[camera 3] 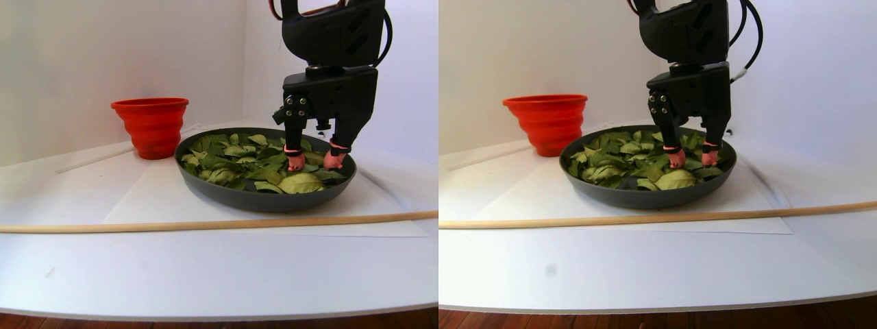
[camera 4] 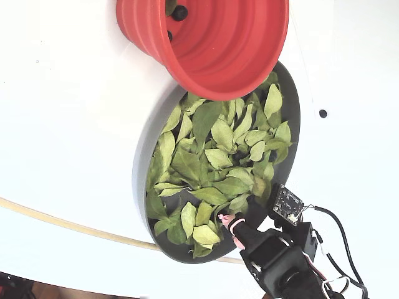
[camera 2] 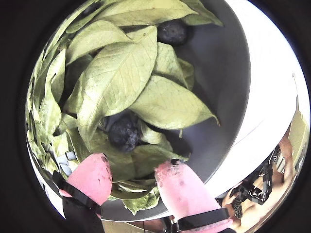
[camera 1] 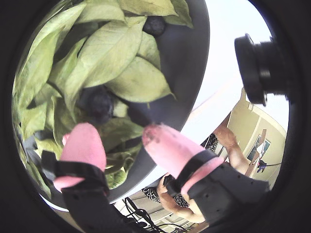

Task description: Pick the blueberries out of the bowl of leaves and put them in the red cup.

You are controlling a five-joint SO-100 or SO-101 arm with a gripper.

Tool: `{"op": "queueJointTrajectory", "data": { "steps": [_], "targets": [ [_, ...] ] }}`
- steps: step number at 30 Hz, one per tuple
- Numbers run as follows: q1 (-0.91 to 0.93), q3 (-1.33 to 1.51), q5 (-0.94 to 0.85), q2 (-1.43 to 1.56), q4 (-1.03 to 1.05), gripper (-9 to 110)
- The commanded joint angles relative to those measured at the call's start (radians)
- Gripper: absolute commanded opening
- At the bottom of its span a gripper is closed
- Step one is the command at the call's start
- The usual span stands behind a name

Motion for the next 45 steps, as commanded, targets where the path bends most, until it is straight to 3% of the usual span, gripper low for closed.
{"op": "queueJointTrajectory", "data": {
  "steps": [1, 45],
  "targets": [
    [0.000, -0.041, 0.000, 0.005, -0.017, 18],
    [0.018, -0.077, -0.015, -0.186, -0.143, 18]
  ]
}}
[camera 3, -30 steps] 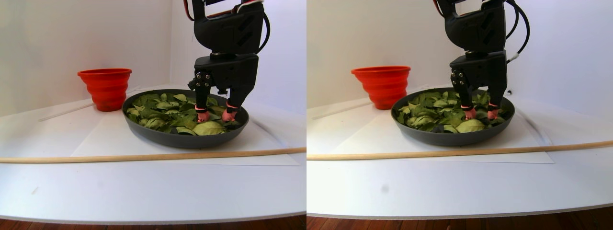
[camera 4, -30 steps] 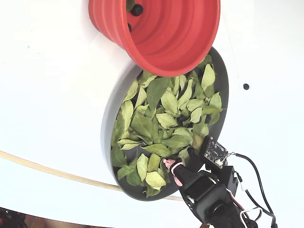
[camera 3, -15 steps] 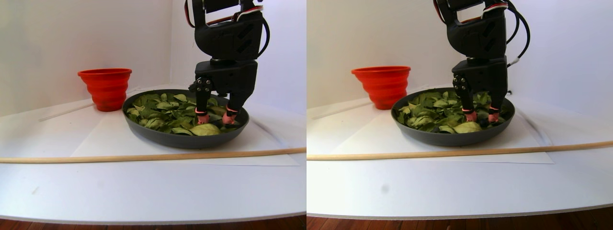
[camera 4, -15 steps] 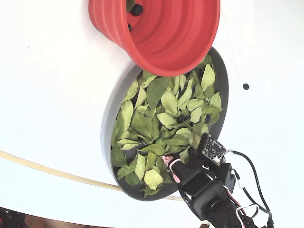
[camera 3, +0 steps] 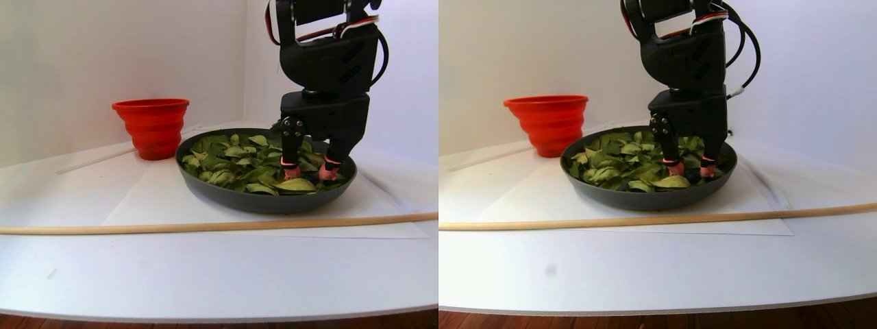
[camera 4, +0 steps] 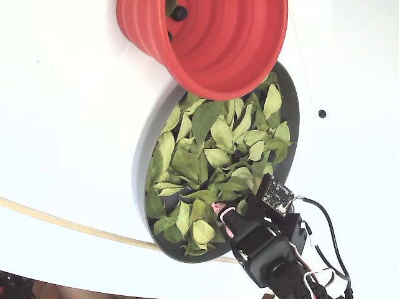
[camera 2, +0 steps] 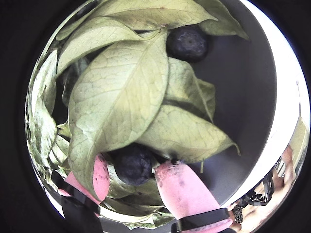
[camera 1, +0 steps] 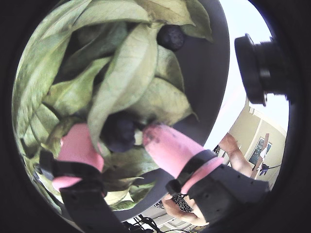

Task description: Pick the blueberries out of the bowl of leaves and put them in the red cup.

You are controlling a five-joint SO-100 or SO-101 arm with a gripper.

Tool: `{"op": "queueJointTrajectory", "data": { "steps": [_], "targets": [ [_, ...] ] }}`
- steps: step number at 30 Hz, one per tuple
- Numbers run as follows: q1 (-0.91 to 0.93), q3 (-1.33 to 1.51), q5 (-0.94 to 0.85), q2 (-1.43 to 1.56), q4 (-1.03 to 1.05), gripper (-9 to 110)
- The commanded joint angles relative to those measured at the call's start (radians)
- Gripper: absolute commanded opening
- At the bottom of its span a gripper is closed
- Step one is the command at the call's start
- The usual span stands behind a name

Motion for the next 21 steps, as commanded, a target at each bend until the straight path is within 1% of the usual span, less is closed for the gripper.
{"op": "queueJointTrajectory", "data": {
  "steps": [1, 21],
  "targets": [
    [0.028, -0.008, -0.014, -0.012, -0.012, 17],
    [0.028, 0.044, -0.003, -0.054, -0.055, 12]
  ]
}}
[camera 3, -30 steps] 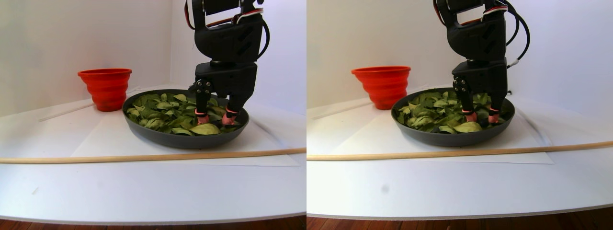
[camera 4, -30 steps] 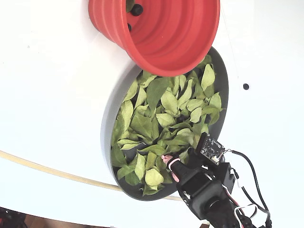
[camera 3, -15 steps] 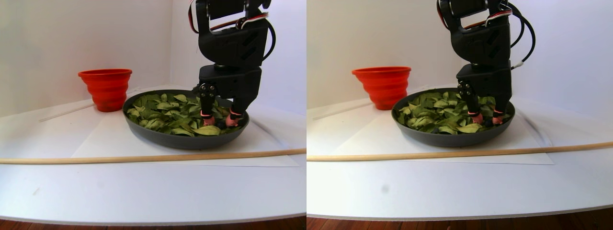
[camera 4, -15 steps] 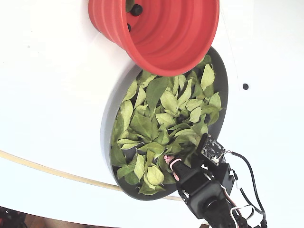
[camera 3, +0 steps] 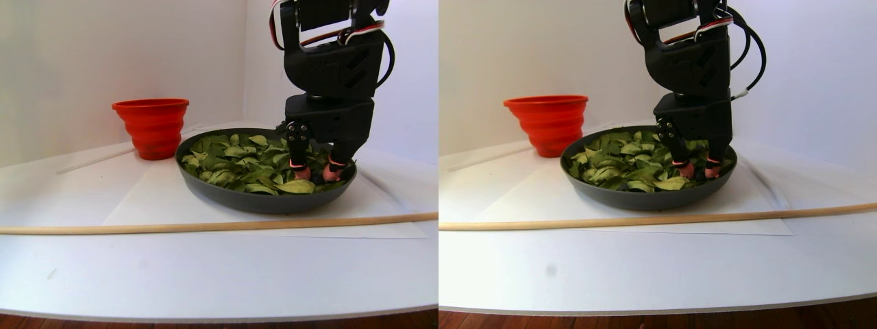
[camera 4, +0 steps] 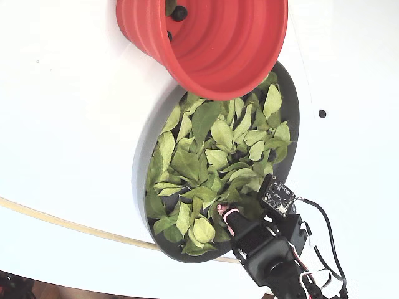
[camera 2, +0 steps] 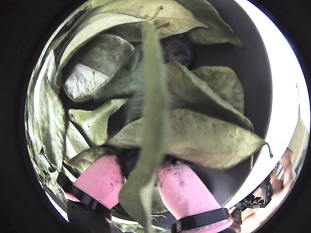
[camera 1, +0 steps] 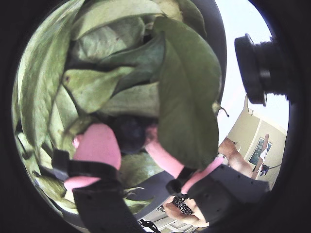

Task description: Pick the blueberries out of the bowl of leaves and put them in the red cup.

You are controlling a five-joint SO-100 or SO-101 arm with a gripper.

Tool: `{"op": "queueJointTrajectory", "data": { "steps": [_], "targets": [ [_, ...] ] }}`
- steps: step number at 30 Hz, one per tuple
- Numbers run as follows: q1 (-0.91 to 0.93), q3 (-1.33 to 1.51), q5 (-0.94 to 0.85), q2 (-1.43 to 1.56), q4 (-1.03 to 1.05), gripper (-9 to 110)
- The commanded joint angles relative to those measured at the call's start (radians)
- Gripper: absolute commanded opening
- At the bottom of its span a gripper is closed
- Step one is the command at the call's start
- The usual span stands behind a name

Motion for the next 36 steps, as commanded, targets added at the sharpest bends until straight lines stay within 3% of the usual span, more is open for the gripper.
{"op": "queueJointTrajectory", "data": {
  "steps": [1, 36],
  "targets": [
    [0.014, 0.006, 0.008, -0.009, -0.003, 12],
    [-0.061, 0.041, -0.023, 0.207, 0.018, 11]
  ]
}}
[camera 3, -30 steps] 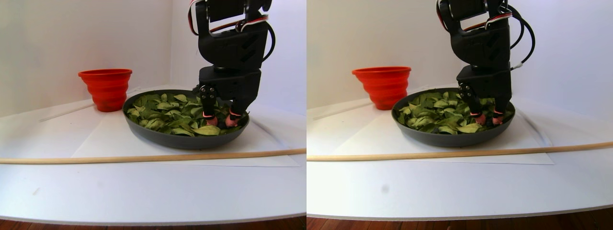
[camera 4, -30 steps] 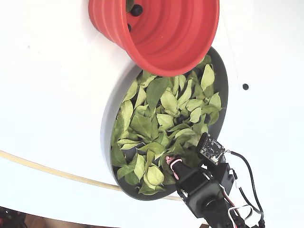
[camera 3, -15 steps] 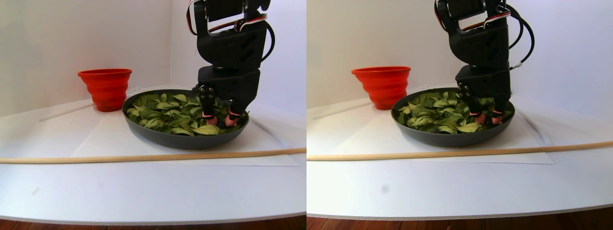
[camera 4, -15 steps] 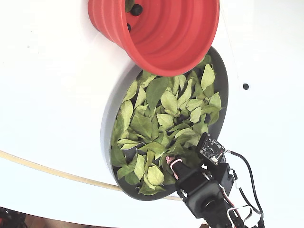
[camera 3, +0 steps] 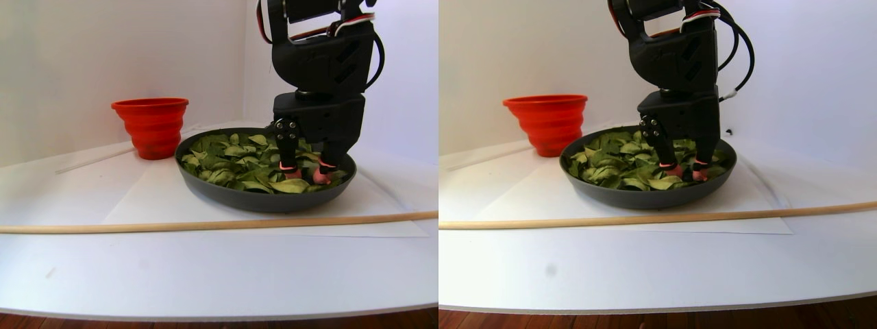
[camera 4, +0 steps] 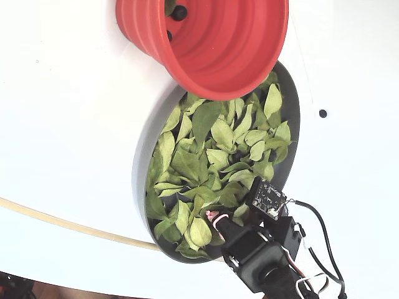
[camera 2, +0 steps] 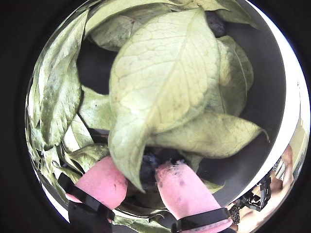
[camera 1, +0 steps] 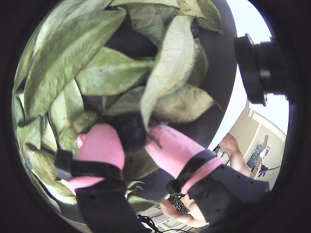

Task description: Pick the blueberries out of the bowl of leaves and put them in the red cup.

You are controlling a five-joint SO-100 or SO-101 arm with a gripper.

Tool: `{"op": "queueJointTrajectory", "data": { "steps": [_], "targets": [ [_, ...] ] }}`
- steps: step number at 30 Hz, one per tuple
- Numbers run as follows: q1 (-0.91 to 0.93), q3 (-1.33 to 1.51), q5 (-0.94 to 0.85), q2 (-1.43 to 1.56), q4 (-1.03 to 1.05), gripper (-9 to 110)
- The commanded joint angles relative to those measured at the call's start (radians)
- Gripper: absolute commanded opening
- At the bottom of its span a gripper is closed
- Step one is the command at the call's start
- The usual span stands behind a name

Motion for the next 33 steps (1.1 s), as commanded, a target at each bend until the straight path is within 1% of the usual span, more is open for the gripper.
{"op": "queueJointTrajectory", "data": {
  "steps": [1, 17, 33],
  "targets": [
    [-0.006, -0.012, -0.018, 0.106, 0.008, 11],
    [-0.017, -0.017, -0.037, 0.230, 0.095, 11],
    [-0.057, 0.046, -0.035, 0.417, 0.212, 11]
  ]
}}
